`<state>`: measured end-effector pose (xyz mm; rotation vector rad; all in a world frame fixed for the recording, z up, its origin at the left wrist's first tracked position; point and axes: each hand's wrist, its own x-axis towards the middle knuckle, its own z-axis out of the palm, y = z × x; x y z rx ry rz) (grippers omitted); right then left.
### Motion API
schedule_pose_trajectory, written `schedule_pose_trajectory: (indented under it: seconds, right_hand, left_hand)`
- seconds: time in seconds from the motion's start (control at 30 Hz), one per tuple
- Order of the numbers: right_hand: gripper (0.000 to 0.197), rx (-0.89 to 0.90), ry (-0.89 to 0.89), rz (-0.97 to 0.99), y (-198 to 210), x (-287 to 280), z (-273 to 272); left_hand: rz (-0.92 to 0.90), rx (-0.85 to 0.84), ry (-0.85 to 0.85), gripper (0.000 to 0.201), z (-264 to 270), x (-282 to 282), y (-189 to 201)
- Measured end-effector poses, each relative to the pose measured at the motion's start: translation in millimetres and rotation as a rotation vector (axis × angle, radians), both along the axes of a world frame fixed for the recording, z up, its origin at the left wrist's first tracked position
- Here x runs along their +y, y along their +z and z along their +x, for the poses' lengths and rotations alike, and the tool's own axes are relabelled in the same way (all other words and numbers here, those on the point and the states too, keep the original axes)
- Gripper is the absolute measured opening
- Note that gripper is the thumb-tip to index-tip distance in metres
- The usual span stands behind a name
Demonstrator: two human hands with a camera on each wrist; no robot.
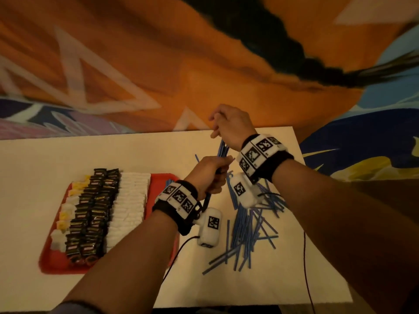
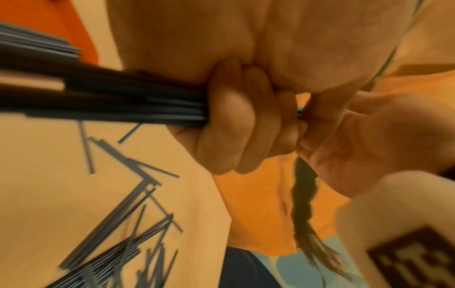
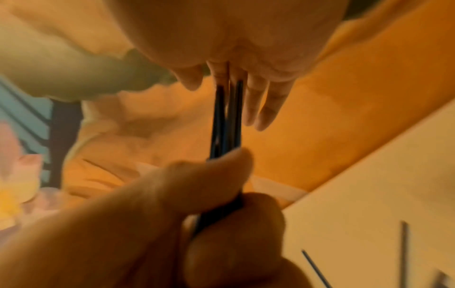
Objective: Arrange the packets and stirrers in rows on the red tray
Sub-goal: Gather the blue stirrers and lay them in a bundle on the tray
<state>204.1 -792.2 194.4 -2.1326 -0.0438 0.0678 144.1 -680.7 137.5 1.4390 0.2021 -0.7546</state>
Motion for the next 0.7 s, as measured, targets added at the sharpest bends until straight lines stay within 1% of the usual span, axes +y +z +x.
schedule_pose_trajectory:
  seconds: [0.1, 0.17, 0.27, 0.33, 0.4, 0.47, 0.53, 0.57, 0.63, 0.7]
  right_hand:
    - [0.028, -0.057, -0.004, 0.032, 34.0, 16.7, -1.8]
    - [0.029, -0.107, 0.014, 0.026, 56.3, 27.4, -6.1]
    - [0.026, -0.132, 0.072, 0.061, 90.8, 43.0, -12.6]
    - [0.018, -0.137, 0.094, 0.226, 112.0, 49.9, -15.3]
    - [0.019, -0.128, 0.044, 0.454, 127.9, 51.0, -18.3]
    - [0.027, -0.057, -0.012, 0.596, 133.0, 50.4, -27.7]
    - [0.039, 0.103, 0.004, 0.611, 124.6, 48.0, -43.2]
    - [0.037, 0.204, 0.037, 0.597, 118.4, 47.2, -51.7]
    - [0.031, 0.383, 0.133, 0.588, 109.2, 49.5, -69.5]
    - [0.045, 0.488, 0.237, 0.623, 109.9, 58.4, -81.4]
  left_hand:
    - [-0.024, -0.119, 0.034, 0.049, 3.5, 12.8, 31.7]
    - [-0.05, -0.187, 0.043, 0.047, 5.6, 20.1, 52.2]
    - [-0.094, -0.245, 0.066, 0.046, 3.8, 28.5, 82.4]
    - [-0.121, -0.269, 0.096, 0.049, 1.6, 33.7, 103.5]
    - [-0.177, -0.308, 0.142, 0.049, 1.9, 39.9, 126.1]
    - [-0.279, -0.339, 0.225, 0.05, 5.3, 47.9, 150.4]
    - [-0.371, -0.393, 0.303, 0.057, 10.2, 57.9, 173.2]
    - [-0.41, -0.419, 0.331, 0.058, 12.5, 63.2, 183.8]
    - [-0.469, -0.462, 0.369, 0.052, 16.3, 74.0, 201.7]
    - [-0.488, -0.49, 0.384, 0.049, 18.9, 83.0, 213.9]
